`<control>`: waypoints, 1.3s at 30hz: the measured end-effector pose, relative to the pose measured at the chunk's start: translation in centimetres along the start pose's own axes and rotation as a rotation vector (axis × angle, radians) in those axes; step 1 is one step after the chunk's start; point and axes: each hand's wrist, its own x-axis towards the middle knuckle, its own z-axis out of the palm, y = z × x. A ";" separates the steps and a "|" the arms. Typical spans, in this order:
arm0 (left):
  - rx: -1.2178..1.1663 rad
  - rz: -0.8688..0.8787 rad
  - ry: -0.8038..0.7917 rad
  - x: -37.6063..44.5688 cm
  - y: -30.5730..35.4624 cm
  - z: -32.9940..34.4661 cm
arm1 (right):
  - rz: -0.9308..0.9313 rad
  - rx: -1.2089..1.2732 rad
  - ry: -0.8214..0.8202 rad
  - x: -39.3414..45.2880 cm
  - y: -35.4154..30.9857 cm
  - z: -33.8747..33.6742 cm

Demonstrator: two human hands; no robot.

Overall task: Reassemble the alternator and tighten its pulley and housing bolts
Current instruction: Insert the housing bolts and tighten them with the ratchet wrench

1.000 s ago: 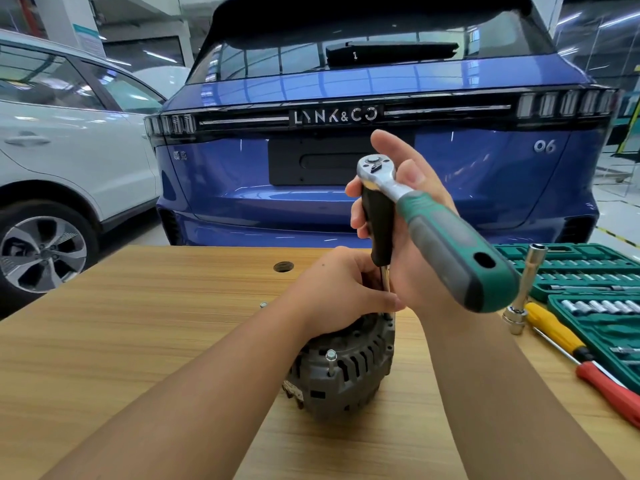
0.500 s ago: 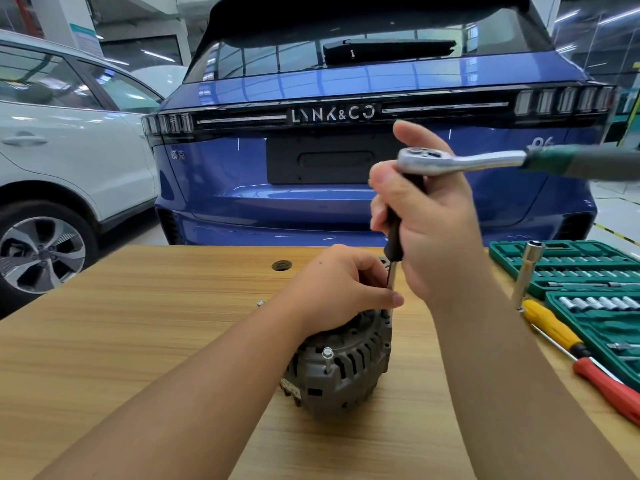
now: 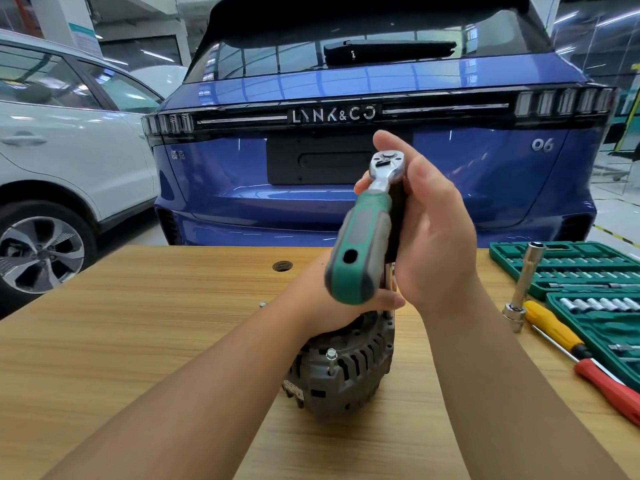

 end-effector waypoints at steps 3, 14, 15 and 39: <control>-0.072 -0.025 -0.026 0.0 0.1 0.0 | 0.004 -0.089 0.059 -0.1 -0.3 0.6; -0.009 -0.006 -0.022 0.0 0.6 0.0 | 0.126 0.078 0.047 0.6 -1.1 -1.7; -0.015 -0.003 -0.020 0.0 0.6 0.0 | 0.066 0.051 0.033 0.6 -0.7 -1.5; -0.094 0.006 0.000 -0.2 0.8 0.1 | 0.083 0.078 0.049 0.2 -0.9 0.0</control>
